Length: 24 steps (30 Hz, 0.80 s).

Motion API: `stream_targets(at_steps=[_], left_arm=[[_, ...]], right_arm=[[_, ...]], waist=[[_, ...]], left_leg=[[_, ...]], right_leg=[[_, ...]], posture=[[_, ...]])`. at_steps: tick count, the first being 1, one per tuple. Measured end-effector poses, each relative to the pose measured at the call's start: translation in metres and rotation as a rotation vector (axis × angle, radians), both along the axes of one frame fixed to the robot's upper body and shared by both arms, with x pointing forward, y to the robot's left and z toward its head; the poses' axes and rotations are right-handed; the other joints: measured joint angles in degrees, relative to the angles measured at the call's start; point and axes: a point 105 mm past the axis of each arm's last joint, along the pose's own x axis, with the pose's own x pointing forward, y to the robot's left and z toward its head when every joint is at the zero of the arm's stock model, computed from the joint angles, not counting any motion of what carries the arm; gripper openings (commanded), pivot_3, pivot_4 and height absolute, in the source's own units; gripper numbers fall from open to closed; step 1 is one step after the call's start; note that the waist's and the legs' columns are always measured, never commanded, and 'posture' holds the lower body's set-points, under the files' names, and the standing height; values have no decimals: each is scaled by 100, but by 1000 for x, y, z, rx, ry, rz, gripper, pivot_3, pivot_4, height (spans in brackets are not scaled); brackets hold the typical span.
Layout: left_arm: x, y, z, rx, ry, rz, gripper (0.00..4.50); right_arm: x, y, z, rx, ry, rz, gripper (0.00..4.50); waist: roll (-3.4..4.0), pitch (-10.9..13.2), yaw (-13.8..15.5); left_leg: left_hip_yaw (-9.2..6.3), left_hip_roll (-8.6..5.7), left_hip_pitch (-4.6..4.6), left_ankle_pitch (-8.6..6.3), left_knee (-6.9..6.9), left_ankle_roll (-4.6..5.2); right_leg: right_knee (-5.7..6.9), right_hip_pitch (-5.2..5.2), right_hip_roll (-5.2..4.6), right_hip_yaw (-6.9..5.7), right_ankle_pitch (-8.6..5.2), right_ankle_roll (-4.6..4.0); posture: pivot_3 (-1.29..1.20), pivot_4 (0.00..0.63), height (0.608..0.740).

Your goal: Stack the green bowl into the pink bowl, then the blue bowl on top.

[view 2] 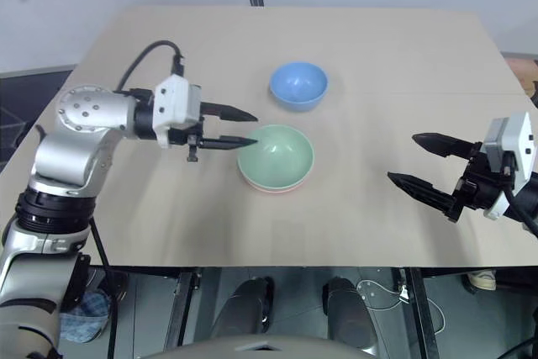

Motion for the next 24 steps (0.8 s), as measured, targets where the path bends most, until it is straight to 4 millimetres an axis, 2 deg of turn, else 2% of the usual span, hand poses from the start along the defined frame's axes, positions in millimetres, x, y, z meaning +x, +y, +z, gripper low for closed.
stream_targets(at_steps=[2, 4, 6, 8, 12, 16, 19, 20, 24], left_arm=[[4, 16, -5, 1, 18, 77, 1851], [9, 41, -13, -24, 74, 202, 1851], [12, 55, -13, -70, 106, 275, 1851], [6, 73, -19, -93, 146, 330, 1851], [-10, 88, -31, -178, 254, 356, 1851], [-19, 95, -25, -261, 282, 353, 1851], [-24, 94, -18, -312, 295, 336, 1851], [-24, 94, -18, -313, 295, 337, 1851], [-28, 97, -28, -303, 330, 356, 1851]], right_arm=[[1, 0, -1, -2, 3, -1, 4500], [6, -4, -6, -16, 26, -31, 4500], [12, -6, -13, -49, 68, -56, 4500], [17, -7, -19, -74, 108, -68, 4500], [42, -12, -17, -96, 115, -139, 4500], [75, -14, -14, -183, 95, -238, 4500], [103, 5, -5, -267, 31, -240, 4500], [106, 11, -4, -274, 19, -228, 4500], [134, 57, 3, -352, -90, -147, 4500]], waist=[[1, 1, -15], [0, 1, -9], [-1, 2, 11], [0, 3, 9], [-1, 4, 0], [1, 5, -10], [4, 7, -10], [4, 7, -9], [6, 8, -48]], left_leg=[[3, 1, 1, 0, -2, 0], [2, 0, 0, 0, -1, 0], [1, -1, -1, 0, 3, 0], [3, -1, 1, 0, 3, 0], [5, 0, 1, 0, 5, 0], [8, 2, 5, 0, 4, 0], [10, 2, 2, 0, 0, -1], [10, 2, -1, 0, -1, -1], [15, 1, -4, 0, -9, -1]], right_leg=[[4, -4, 0, 3, 0, 0], [14, -8, -1, 3, 0, -1], [19, -9, -3, 2, 0, 0], [20, -9, -5, 3, -1, -1], [22, -11, -6, 4, -1, -1], [24, -14, -6, 4, -1, -2], [25, -21, -7, 6, -1, -2], [25, -24, -7, 6, -1, -2], [26, -32, -8, 10, 0, -3]], posture=[[0, 150, 740], [0, 150, 740], [0, 150, 740], [0, 150, 740], [0, 150, 740], [0, 150, 740], [0, 150, 740], [0, 150, 740], [0, 150, 740]])
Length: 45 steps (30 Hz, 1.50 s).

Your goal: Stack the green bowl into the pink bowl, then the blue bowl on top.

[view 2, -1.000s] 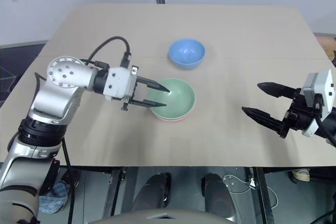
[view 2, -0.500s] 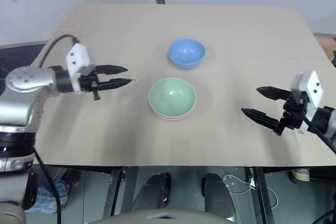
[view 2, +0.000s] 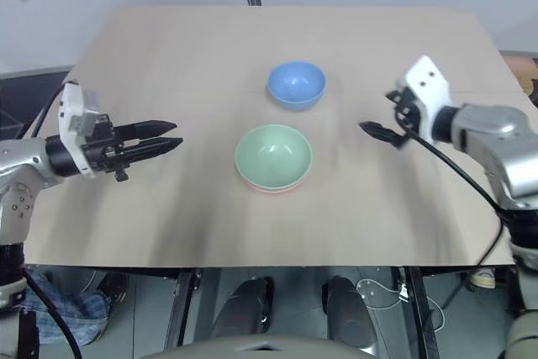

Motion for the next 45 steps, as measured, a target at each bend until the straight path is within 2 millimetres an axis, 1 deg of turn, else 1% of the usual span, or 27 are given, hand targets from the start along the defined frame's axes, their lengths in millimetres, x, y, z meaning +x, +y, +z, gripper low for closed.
stream_targets(at_steps=[1, 2, 4, 5, 6, 11, 17, 19, 21, 23, 26, 28, 29, 30, 31, 32, 33, 36, 37, 38, 40, 41, 45], left_arm=[[-2, -1, -5, 3, 20, -7, 1851], [-3, -3, -8, 5, 31, -19, 1851], [-5, -7, -7, -6, 39, -35, 1851], [-5, -9, -3, -15, 30, -46, 1851], [-5, -10, -1, -16, 24, -48, 1851], [-5, -11, -1, -11, 24, -54, 1851], [-6, -12, 0, -10, 28, -60, 1851], [-6, -11, 0, -5, 31, -58, 1851], [-6, -11, -1, 1, 32, -57, 1851], [-6, -10, -1, 13, 27, -56, 1851], [-6, -11, -2, 20, 30, -60, 1851], [-6, -11, -3, 22, 32, -64, 1851], [-6, -12, -4, 24, 35, -67, 1901], [-6, -12, -4, 25, 36, -68, 1901], [-6, -12, -5, 30, 38, -69, 1901], [-5, -12, -7, 44, 38, -67, 1901], [-5, -12, -7, 45, 38, -66, 1901], [-5, -12, -7, 48, 36, -69, 1901], [-5, -12, -7, 48, 36, -69, 1901], [-5, -12, -8, 48, 36, -68, 1901], [-5, -12, -8, 47, 37, -67, 1901], [-5, -11, -8, 47, 37, -66, 1901], [-4, -12, -7, 48, 37, -71, 1901]], right_arm=[[8, 16, -1, -26, -16, 29, 4500], [11, 29, -3, -47, -26, 60, 4500], [16, 49, -7, -110, -53, 121, 4500], [20, 57, -9, -159, -81, 151, 4500], [23, 62, -10, -188, -97, 168, 4500], [40, 85, -21, -328, -135, 234, 4500], [59, 95, -22, -454, -187, 239, 4500], [66, 97, -27, -538, -210, 236, 4500], [70, 97, -31, -596, -226, 233, 4500], [74, 100, -39, -640, -220, 237, 4500], [76, 104, -45, -702, -223, 252, 4500], [78, 107, -43, -728, -242, 259, 4500], [79, 109, -42, -735, -248, 258, 3962], [80, 110, -42, -739, -252, 259, 3785], [79, 114, -43, -745, -261, 276, 3468], [78, 118, -46, -750, -266, 299, 2788], [78, 118, -47, -750, -266, 304, 2650], [78, 118, -48, -752, -266, 311, 1738], [78, 118, -49, -753, -264, 310, 1738], [78, 118, -49, -754, -263, 310, 1139], [78, 118, -49, -755, -266, 314, 288], [78, 118, -49, -757, -268, 318, 26], [79, 116, -49, -761, -269, 314, 26]], waist=[[0, 1, -16], [-1, 1, -19], [-1, 1, 12], [-1, 0, 35], [-2, -1, 55], [-2, -1, 8], [-2, -1, -60], [-1, 0, -98], [-1, 0, -112], [-1, 0, -122], [0, 0, -139], [0, 0, -143], [0, 0, -144], [0, 0, -145], [0, 0, -146], [0, 1, -151], [0, 1, -151], [0, 0, -152], [0, 0, -153], [0, 1, -157], [1, 1, -172], [0, 1, -178], [1, 1, -212]], left_leg=[[-1, 0, -4, 0, -2, 0], [-4, 0, -13, 0, -3, -1], [-11, -2, -34, 1, -1, -1], [-13, -5, -60, 1, 7, -2], [-18, -11, -107, 9, 30, -14], [-5, -10, -105, 11, 28, -18], [-7, -9, -102, 12, 25, -20], [-7, -9, -101, 13, 23, -21], [-7, -9, -101, 13, 22, -22], [-7, -9, -100, 13, 21, -22], [-6, -8, -98, 14, 20, -24], [-6, -8, -98, 15, 21, -25], [-6, -8, -97, 15, 21, -25], [-6, -8, -97, 15, 21, -24], [-7, -8, -97, 14, 20, -23], [-7, -9, -97, 15, 20, -24], [-7, -9, -97, 15, 20, -24], [-7, -9, -97, 15, 20, -26], [-7, -9, -97, 16, 20, -25], [-7, -9, -97, 15, 20, -25], [-8, -9, -97, 15, 20, -24], [-8, -9, -97, 15, 21, -24], [-8, -9, -96, 15, 20, -25]], right_leg=[[1, -6, -1, 0, 0, 0], [2, -14, 0, -2, 0, -1], [2, -32, -2, -9, 0, -1], [11, -59, -4, -10, 1, -1], [35, -108, -9, -13, 1, -1], [46, -116, -7, -6, 2, -2], [47, -116, -4, -6, 2, -2], [48, -117, -3, -6, 2, -3], [48, -117, -3, -5, 2, -3], [49, -117, -2, -5, 2, -3], [51, -118, -2, -3, 2, -3], [52, -118, -2, -2, 2, -3], [53, -118, -2, -2, 2, -3], [53, -118, -1, -2, 2, -3], [52, -118, -1, -2, 2, -3], [52, -118, -1, -2, 2, -3], [52, -118, -1, -2, 2, -3], [52, -118, -2, -2, 2, -3], [53, -118, -2, -2, 2, -3], [54, -118, -1, -2, 2, -3], [55, -118, -1, -3, 2, -3], [55, -118, -1, -2, 2, -3], [55, -118, -1, -2, 2, -3]], posture=[[0, 150, 740], [0, 150, 740], [0, 150, 740], [0, 150, 740], [0, 150, 740], [0, 150, 740], [0, 150, 740], [0, 150, 740], [0, 150, 740], [0, 150, 740], [0, 150, 740], [0, 150, 740], [0, 150, 740], [0, 150, 740], [0, 150, 740], [0, 150, 740], [0, 150, 740], [0, 150, 740], [0, 150, 740], [0, 150, 740], [0, 150, 740], [0, 150, 740], [0, 150, 740]])
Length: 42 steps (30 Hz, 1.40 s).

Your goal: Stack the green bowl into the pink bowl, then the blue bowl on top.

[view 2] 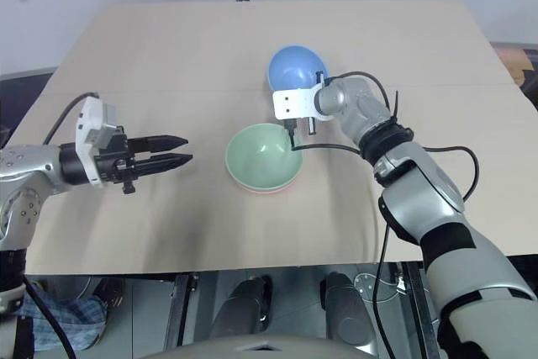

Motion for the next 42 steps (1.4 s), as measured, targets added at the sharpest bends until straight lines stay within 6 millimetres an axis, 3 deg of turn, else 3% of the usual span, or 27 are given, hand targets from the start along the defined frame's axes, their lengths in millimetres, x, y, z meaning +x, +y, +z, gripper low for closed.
stream_targets(at_steps=[5, 10, 11, 22, 28, 35, 40, 42], left_arm=[[1, 0, 0, 4, 1, -3, 1901], [1, -1, 0, 6, 2, -10, 1901], [0, -3, -1, 7, 7, -18, 1901], [-1, -12, 3, -26, -13, -86, 1901], [2, -12, 3, -27, -18, -99, 1901], [3, -17, 4, -29, -14, -126, 1901], [4, -16, 3, -31, -2, -131, 1901], [4, -16, 2, -31, -1, -133, 1901]], right_arm=[[1, -11, 5, 22, 6, -17, 26], [-20, -14, 26, 106, 60, 65, 26], [-39, -10, 44, 165, 96, 137, 26], [-137, -17, 101, 398, 342, 360, 26], [-169, -8, 104, 396, 386, 425, 26], [-192, 0, 93, 397, 470, 450, 26], [-193, -2, 93, 409, 467, 422, 1968], [-191, -3, 93, 414, 466, 406, 1968]], waist=[[0, 0, -27], [1, 1, -34], [1, 1, -40], [1, 0, 65], [1, 0, 103], [0, 0, 118], [0, 0, 114], [0, 0, 115]], left_leg=[[0, 0, 0, -1, 0, 2], [-1, 0, -2, -7, -2, 11], [-1, 2, -1, -10, -1, 18], [-6, 2, 2, -12, 8, 21], [-5, 1, 0, -12, 7, 21], [-5, 0, -1, -12, 7, 21], [-5, 1, 0, -12, 7, 21], [-4, 1, 0, -12, 7, 21]], right_leg=[[-1, 0, -1, 0, 0, 0], [-3, 0, -1, 0, 0, 0], [0, 0, -1, 0, 0, 0], [10, 3, -1, -5, 0, 0], [4, 3, -2, -5, 0, 0], [3, 4, -4, -6, 0, 1], [3, 4, -2, -6, 0, 1], [3, 4, -3, -6, 0, 1]], posture=[[0, 150, 740], [0, 150, 740], [0, 150, 740], [0, 150, 740], [0, 150, 740], [0, 150, 740], [0, 150, 740], [0, 150, 740]])
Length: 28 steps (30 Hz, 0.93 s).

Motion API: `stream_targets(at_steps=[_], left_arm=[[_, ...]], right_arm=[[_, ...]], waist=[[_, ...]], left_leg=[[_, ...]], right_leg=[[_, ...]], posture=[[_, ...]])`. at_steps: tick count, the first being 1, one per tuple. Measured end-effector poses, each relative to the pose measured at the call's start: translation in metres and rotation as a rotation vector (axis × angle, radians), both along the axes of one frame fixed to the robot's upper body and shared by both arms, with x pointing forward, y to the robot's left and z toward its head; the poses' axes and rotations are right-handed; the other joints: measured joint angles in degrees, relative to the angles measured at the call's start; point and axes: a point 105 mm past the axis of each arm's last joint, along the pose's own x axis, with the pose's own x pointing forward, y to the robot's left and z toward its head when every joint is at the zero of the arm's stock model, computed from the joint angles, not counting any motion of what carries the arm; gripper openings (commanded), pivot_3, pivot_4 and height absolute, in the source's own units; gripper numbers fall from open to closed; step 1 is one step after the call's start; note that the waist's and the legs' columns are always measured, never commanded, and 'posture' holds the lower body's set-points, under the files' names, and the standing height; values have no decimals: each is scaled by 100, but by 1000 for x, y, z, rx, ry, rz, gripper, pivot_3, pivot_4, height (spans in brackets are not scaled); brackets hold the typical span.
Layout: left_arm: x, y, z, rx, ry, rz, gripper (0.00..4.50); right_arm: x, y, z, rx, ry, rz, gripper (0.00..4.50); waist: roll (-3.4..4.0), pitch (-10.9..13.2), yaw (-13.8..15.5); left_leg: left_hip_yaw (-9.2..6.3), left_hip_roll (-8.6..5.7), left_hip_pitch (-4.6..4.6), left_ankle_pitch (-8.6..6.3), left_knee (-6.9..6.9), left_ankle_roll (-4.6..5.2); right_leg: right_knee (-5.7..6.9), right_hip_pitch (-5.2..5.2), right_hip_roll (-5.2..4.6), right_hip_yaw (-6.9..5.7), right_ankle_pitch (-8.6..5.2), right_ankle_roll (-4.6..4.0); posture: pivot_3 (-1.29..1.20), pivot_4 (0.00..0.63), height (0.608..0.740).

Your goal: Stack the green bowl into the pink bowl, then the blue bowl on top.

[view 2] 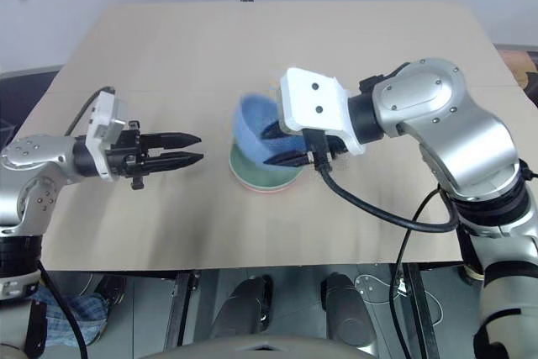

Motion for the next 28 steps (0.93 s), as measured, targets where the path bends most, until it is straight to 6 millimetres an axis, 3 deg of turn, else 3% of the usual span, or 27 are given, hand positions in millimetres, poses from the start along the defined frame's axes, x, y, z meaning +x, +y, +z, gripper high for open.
stream_targets(at_steps=[6, 10, 17, 20, 24, 28], left_arm=[[1, 0, 2, 1, -7, 0, 1901], [0, 0, -1, 3, 0, 3, 1901], [-5, 4, -9, 6, 28, 16, 1901], [-10, 7, -16, 11, 47, 39, 1901], [-13, 10, -22, 6, 73, 60, 1901], [-15, 11, -27, 10, 86, 58, 1901]], right_arm=[[4, -9, -3, -38, 4, -43, 1968], [7, -27, -13, -37, 62, -96, 1968], [16, -85, -21, 67, 191, -262, 1968], [18, -120, -38, 130, 245, -376, 1968], [8, -149, -59, 153, 306, -432, 1968], [-1, -165, -63, 153, 295, -437, 1968]], waist=[[0, 0, 5], [-1, -1, 12], [-2, -1, 29], [-6, -3, 68], [-5, -3, 135], [-3, -2, 133]], left_leg=[[0, 0, -1, 0, 0, 0], [1, 0, -1, 0, 0, 0], [4, 3, 1, 0, 0, 1], [5, -1, 1, -1, -1, 2], [8, 0, 4, -1, 0, 2], [10, 5, 26, -1, 3, 2]], right_leg=[[-2, 0, -1, 0, 0, 0], [-4, 2, -2, 0, 0, 0], [-3, 3, 1, 2, 0, 0], [-12, 11, -4, 1, 0, 0], [-11, 13, -3, 2, 0, 1], [-8, 33, 3, 5, 0, 1]], posture=[[0, 150, 740], [0, 150, 740], [0, 150, 740], [0, 150, 740], [0, 150, 740], [0, 150, 740]])
